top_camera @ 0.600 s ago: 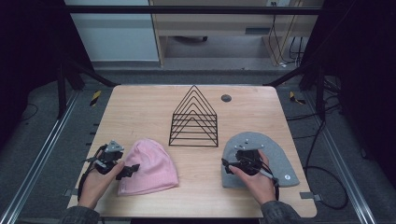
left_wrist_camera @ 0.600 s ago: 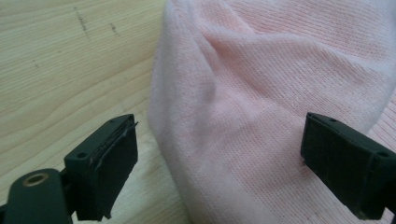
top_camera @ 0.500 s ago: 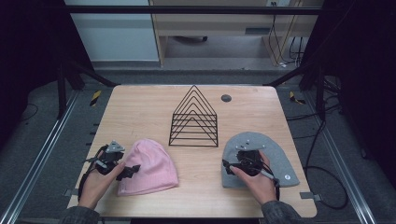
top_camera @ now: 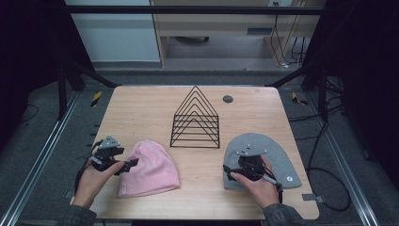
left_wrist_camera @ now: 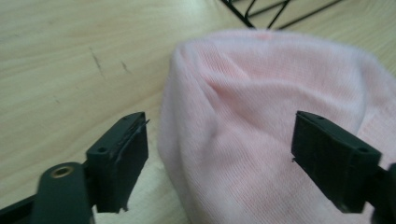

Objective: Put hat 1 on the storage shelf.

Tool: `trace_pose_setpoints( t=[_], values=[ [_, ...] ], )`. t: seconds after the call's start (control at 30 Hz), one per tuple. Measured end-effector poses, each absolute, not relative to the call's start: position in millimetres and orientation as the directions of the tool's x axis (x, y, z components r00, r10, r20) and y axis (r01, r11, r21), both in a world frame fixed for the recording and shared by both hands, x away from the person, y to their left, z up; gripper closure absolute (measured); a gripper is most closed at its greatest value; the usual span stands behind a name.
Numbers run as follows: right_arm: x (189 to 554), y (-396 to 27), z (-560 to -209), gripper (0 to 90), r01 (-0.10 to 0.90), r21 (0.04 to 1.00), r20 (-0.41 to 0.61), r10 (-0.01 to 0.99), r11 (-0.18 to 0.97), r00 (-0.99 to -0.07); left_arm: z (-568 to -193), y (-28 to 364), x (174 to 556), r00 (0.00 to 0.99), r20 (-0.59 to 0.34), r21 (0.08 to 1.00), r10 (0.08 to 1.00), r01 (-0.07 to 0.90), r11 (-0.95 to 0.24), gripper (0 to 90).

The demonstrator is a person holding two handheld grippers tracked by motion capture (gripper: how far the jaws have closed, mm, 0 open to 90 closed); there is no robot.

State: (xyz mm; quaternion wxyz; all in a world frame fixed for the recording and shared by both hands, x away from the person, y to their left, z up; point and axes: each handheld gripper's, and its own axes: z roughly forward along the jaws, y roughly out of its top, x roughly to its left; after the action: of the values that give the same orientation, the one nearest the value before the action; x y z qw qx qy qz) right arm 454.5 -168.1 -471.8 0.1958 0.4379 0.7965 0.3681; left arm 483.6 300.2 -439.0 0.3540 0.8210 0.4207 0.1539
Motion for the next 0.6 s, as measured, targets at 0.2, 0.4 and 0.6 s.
trace_pose_setpoints(
  t=[0.2, 0.4, 0.6],
  values=[
    [455, -170, -472, 20.2, 0.552, 0.758, 0.003, 0.845, 0.347, -0.535, -425, 299, 510, 0.595, -0.024, 0.680, 0.803, 0.599, -0.424, 31.4],
    [454, -168, -473, 24.2, 0.543, 0.752, -0.017, 0.834, 0.375, -0.551, -436, 290, 533, 0.580, -0.019, 0.647, 0.814, 0.628, -0.432, 40.6],
    [455, -166, -474, 23.5, 0.543, 0.747, -0.018, 0.828, 0.384, -0.560, -455, 279, 541, 0.583, -0.041, 0.609, 0.811, 0.658, -0.443, 46.6]
  ],
)
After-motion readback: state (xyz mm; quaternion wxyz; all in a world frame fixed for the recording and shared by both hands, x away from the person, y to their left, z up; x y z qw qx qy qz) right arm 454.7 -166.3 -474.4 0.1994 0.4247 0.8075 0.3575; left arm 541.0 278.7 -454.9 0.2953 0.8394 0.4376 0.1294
